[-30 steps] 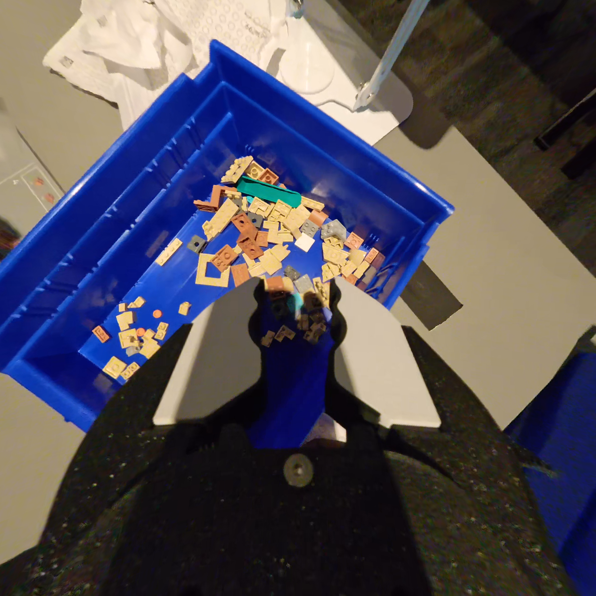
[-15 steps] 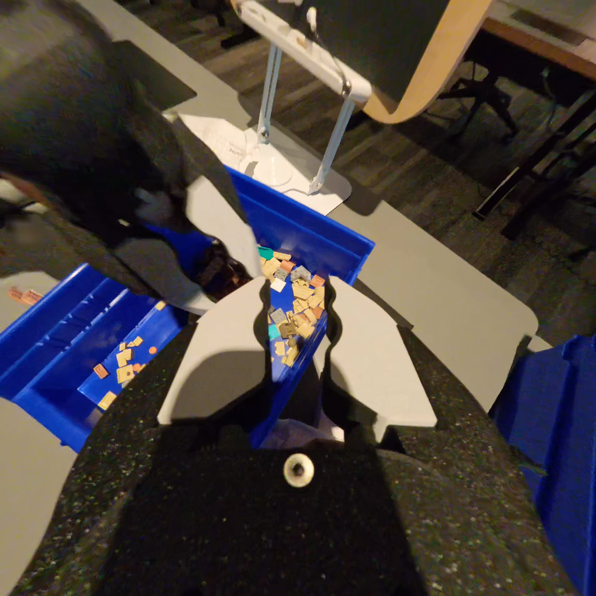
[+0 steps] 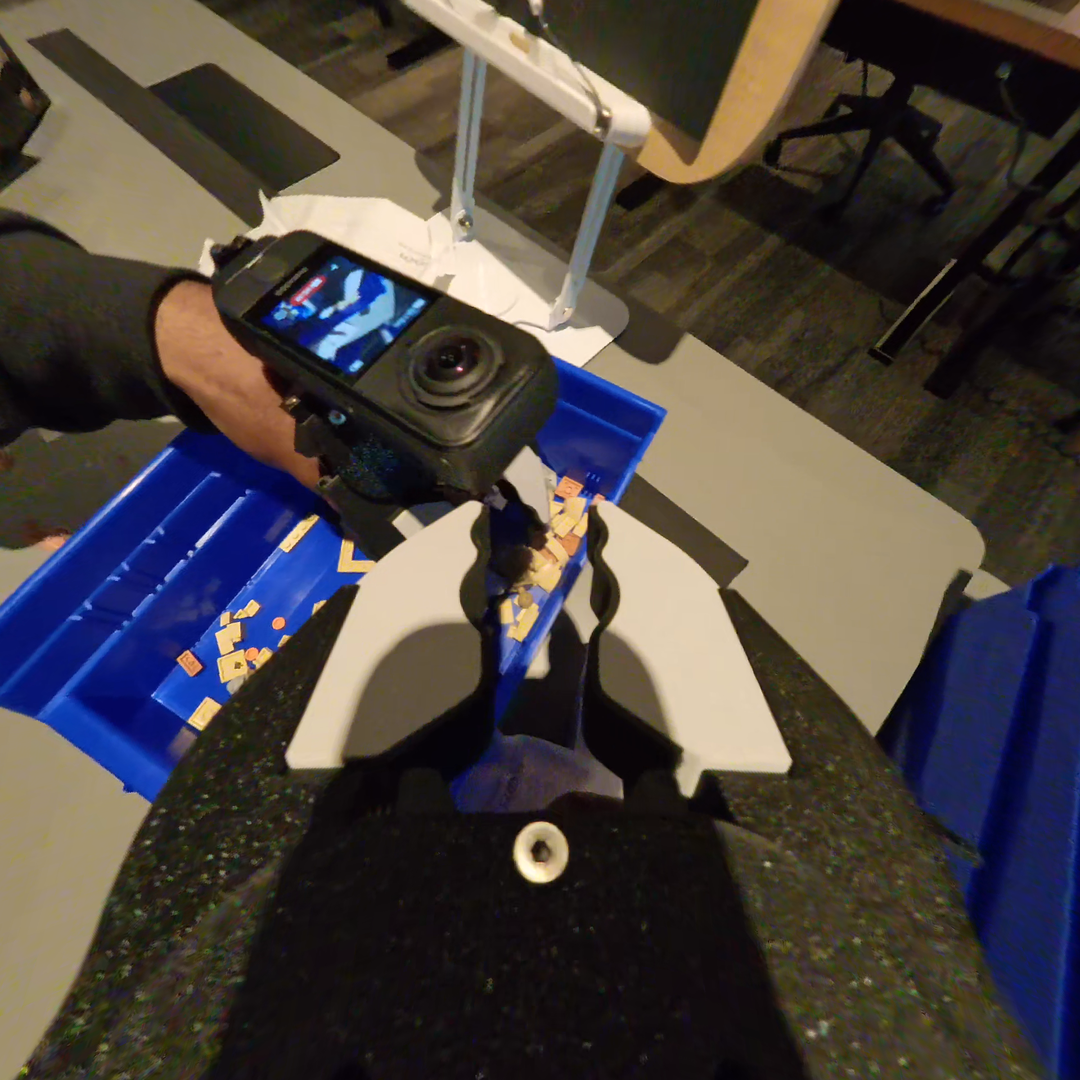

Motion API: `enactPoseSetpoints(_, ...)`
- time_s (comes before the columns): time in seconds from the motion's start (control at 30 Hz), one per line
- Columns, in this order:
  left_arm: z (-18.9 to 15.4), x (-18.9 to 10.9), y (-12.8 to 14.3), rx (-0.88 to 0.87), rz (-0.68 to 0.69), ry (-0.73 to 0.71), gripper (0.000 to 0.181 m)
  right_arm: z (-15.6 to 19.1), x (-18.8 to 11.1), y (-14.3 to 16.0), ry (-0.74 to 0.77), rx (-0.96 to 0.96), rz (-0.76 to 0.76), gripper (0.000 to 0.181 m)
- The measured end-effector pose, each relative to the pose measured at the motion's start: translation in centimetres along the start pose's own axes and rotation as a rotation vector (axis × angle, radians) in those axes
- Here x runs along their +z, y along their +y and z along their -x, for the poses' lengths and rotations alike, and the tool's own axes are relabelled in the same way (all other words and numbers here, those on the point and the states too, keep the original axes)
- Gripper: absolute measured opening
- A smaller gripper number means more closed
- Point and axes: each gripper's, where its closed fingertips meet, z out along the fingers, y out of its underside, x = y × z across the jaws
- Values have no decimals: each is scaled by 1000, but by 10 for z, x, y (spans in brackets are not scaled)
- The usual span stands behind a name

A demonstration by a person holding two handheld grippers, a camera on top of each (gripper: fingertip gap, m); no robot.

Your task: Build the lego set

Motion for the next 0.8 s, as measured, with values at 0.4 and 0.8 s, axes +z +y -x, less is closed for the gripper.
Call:
enactPoseSetpoints(0.4,-1,24,15,12,76,-19,37,-15,-16,-6,12,64,-84,31)
enactPoseSetpoints(0.8,-2,-18,27,31,161,-28,13,-9,-14,-11,-6,40,-94,31)
